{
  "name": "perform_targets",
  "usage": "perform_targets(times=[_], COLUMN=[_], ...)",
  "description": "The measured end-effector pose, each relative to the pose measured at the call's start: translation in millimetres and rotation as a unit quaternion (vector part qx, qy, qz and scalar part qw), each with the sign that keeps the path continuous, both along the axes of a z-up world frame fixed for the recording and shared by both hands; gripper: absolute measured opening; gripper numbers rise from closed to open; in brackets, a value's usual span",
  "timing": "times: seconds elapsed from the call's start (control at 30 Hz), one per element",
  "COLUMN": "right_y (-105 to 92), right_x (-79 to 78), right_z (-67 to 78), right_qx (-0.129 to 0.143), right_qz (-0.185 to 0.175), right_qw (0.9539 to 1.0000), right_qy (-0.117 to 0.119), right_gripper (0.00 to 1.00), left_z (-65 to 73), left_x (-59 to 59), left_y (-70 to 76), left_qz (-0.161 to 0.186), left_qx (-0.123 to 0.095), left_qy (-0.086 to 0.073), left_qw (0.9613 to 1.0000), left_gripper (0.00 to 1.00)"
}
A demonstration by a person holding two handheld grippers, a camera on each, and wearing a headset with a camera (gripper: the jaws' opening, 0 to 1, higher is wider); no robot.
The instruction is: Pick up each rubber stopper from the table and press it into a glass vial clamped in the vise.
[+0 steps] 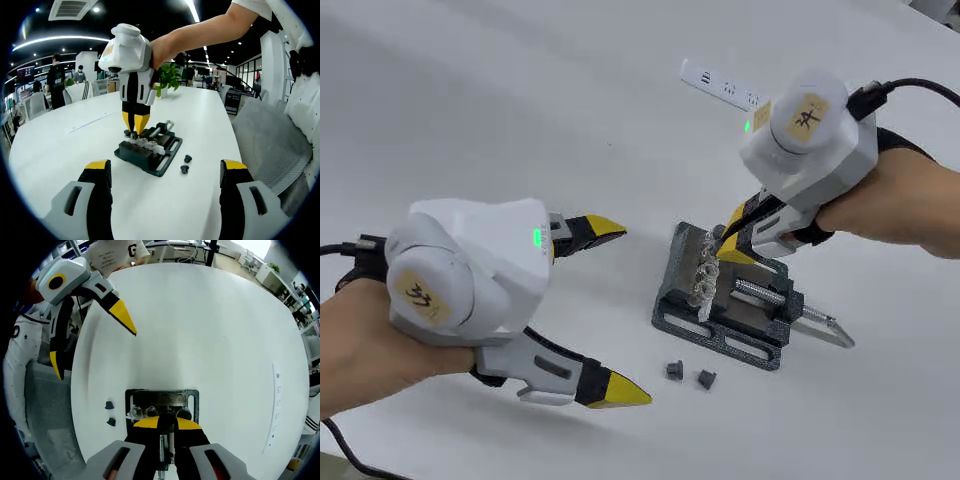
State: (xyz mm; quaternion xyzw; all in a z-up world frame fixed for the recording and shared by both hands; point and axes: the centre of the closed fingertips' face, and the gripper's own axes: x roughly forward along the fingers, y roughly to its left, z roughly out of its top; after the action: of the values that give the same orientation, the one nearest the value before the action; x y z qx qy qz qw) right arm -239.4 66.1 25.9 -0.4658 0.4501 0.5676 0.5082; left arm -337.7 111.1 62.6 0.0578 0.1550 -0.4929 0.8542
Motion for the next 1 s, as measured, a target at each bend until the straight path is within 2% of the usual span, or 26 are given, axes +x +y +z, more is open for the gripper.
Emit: perform_targets(times=[0.5, 0.73, 0.83, 1.0], right_y=[1.3, 1.3, -0.4, -1.7], right_x=[0.2, -0.4, -0.6, -0.2], right_z=[-1.7, -3.0, -1.6, -0.3], right_qx=[-0.036, -0.056, -0.053, -0.031], right_qz=[-0.003, -0.007, -0.015, -0.006], right_qw=[0.9993, 0.9981, 0.9983, 0.9995], right_qy=[-0.01, -0.024, -0.021, -0.006], right_gripper=[0.03, 0.03, 0.04, 0.05], left_z=[-0.2, 1.0, 0.9, 2.8], left_x=[1.7, 1.9, 2.1, 1.3], left_y=[-2.1, -4.0, -5.8, -6.0], left_qz=[-0.001, 0.0, -0.002, -0.004], left_qx=[-0.004, -0.006, -0.006, -0.007], left_qy=[0.001, 0.001, 0.001, 0.0], left_qw=[1.0, 1.0, 1.0, 1.0], left_gripper=[0.89, 0.88, 0.88, 0.88])
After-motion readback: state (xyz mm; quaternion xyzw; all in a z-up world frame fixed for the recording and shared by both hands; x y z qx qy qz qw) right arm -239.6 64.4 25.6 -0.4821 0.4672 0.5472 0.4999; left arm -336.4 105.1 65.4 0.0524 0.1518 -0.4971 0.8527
